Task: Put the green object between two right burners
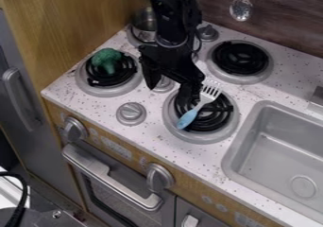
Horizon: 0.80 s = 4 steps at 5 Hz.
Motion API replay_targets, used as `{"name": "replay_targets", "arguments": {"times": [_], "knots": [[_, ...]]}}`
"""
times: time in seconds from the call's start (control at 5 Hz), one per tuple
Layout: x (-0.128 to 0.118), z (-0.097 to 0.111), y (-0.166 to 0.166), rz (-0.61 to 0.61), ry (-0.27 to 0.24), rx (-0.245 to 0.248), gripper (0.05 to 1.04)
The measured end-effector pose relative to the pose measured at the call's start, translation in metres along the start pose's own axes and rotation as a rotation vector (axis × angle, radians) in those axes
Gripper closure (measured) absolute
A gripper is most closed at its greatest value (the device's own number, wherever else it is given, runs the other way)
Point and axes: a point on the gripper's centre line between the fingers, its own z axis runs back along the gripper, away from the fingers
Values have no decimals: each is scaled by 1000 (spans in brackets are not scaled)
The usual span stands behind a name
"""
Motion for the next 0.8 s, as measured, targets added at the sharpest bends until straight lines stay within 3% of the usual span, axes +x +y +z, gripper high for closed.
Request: {"name": "replay_targets", "arguments": {"times": [0.2, 0.4, 0.8], "knots": [[-6, -8, -2, -3, 32, -3, 85], [9, -10, 23, 47, 17, 6, 85], [51, -18, 109, 184, -60, 49, 85]]}}
